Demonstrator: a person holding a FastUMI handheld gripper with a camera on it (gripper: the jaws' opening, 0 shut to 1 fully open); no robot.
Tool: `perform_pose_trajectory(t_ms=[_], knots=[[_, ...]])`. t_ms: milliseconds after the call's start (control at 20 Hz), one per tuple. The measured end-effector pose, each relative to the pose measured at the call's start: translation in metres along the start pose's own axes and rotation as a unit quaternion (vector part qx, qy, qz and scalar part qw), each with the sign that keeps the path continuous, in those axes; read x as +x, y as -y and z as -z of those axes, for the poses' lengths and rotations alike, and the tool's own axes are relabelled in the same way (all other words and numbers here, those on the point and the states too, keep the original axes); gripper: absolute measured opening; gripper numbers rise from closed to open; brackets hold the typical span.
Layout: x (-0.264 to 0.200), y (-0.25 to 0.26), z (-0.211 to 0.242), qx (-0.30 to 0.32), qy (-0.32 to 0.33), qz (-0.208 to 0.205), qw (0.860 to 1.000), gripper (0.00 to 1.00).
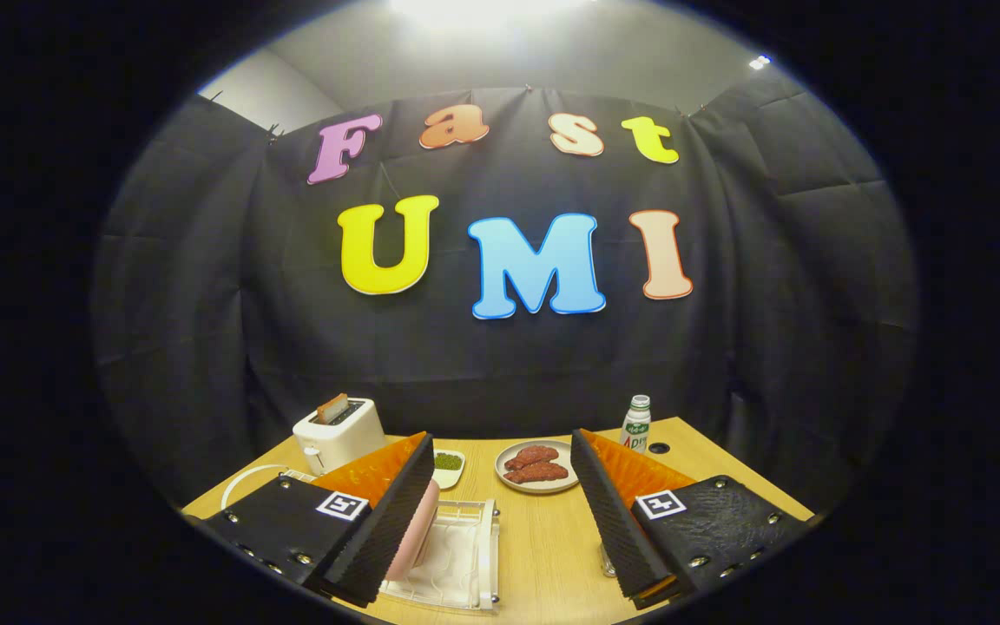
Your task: Take the plate from the dish rack, then take the spoon from the basket and place it into the plate.
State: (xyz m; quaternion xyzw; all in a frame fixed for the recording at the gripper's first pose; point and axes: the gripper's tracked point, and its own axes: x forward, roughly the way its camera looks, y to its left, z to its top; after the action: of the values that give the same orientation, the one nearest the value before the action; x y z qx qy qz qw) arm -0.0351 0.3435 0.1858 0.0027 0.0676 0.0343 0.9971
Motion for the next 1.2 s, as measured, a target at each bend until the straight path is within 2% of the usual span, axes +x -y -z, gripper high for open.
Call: perform_pose_trajectory(t_ms=[200,400,650,900,1050,1150,1200], knots=[[0.024,-0.033,0.030,0.013,-0.056,-0.012,0.998,0.97],[0.043,-0.052,0.065,0.027,-0.124,-0.006,0.992,0.97],[0.059,-0.059,0.112,0.051,-0.228,0.014,0.972,0.97],[0.064,-0.065,0.138,0.064,-0.285,0.019,0.956,0.97],[0.068,-0.074,0.152,0.079,-0.319,0.013,0.944,0.93],[0.071,-0.080,0.160,0.082,-0.333,0.004,0.939,0.83],[0.072,-0.083,0.164,0.083,-0.338,-0.001,0.937,0.83]])
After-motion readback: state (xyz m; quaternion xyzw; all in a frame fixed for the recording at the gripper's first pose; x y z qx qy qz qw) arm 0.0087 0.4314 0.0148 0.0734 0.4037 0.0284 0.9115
